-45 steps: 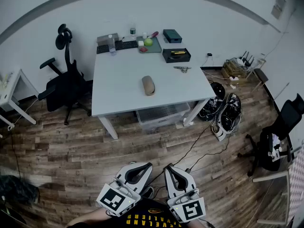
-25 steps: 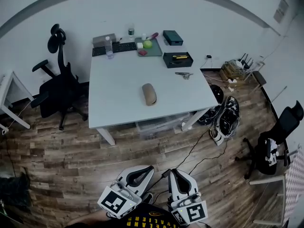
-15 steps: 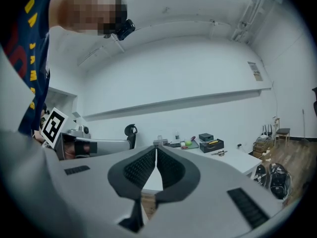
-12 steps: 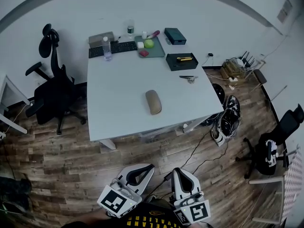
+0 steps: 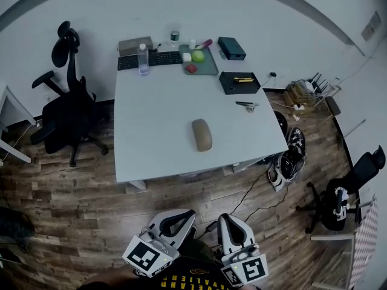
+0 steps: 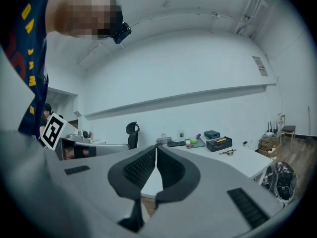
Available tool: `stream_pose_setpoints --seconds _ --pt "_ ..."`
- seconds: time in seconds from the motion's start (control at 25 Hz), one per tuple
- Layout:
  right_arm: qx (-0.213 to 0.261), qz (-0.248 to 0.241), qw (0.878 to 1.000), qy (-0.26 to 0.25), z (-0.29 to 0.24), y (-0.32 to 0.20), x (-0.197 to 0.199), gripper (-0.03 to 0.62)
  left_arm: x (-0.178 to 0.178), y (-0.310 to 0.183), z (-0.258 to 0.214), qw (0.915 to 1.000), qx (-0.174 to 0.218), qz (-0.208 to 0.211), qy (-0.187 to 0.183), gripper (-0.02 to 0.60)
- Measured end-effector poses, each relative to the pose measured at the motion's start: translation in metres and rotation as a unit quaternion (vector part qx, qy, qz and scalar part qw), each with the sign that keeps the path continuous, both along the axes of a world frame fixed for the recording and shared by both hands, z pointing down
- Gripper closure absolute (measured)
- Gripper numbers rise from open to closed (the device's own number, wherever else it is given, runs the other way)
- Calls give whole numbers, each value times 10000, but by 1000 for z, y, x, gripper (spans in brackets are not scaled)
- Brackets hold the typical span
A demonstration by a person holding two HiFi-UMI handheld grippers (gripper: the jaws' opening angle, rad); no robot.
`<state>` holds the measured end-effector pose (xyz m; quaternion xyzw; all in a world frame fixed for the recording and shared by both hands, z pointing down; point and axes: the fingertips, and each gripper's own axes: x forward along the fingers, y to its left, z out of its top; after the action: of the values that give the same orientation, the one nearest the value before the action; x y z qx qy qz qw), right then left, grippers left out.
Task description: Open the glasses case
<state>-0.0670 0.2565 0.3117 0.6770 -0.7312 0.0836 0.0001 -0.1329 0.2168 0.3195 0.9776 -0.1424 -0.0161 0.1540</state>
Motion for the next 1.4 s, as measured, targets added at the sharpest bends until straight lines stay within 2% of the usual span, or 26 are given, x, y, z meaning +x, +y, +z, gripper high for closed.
stream_pose_setpoints --seconds 0.52,0.64,1.12,1.4 --pt "71 -142 9995 -275 8 -39 25 576 22 -34 3 9997 138 -151 -167 566" --pt "102 -204 9992 -331 7 -53 37 576 34 -46 -7 9995 235 -213 -85 566" --pt "203 -601 9970 -439 2 -116 110 576 105 -96 -15 9973 458 -531 -236 566" --pt "99 -892 9943 -576 5 -152 144 576 130 -126 -19 9936 509 -943 -355 566"
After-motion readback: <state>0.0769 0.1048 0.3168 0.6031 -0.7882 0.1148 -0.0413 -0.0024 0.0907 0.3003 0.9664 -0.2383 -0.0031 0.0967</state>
